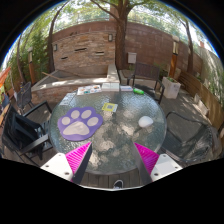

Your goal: Arrange mouse

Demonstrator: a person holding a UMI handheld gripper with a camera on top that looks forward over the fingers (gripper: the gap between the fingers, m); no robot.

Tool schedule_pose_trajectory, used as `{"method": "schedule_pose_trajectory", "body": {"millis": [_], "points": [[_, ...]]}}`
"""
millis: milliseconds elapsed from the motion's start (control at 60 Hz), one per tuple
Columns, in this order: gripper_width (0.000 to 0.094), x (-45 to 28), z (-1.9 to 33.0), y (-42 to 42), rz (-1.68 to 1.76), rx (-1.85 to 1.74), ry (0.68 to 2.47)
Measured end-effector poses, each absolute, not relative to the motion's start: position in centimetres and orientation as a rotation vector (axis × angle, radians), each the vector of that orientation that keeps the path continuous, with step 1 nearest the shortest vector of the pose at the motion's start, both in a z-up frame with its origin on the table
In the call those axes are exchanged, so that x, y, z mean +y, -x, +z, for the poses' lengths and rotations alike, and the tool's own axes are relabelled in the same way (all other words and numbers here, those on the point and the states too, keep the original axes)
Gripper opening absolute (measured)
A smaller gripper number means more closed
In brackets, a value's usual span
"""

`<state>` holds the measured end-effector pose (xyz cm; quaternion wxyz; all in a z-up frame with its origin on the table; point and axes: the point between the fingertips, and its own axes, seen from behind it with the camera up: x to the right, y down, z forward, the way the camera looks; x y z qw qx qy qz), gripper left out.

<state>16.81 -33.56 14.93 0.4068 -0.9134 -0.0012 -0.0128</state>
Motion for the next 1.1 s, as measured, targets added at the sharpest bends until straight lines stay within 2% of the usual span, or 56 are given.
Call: {"method": "schedule_pose_trajectory", "body": {"millis": [300, 500, 733, 867, 917, 967, 1100], "points": [[0.0832, -20.5, 6.5, -29.3, -0.056, 0.089, 2.185], [0.0835, -14.2, 0.4, -32.4, -0.043, 0.132, 2.243], [0.0832, -9.4, -0.5, -33.3, -0.032, 0.12, 2.234], [0.0712, -6.5, -1.1, -33.0, -0.046, 0.093, 2.237], [0.0634, -5.7, -1.1, -33.2, -0.06, 0.083, 2.233], [0.0512, -5.4, -1.1, -33.4, -0.066, 0.075, 2.233], [0.0434, -4.9, -1.2, -33.0, -0.077, 0.053, 2.238]]}}
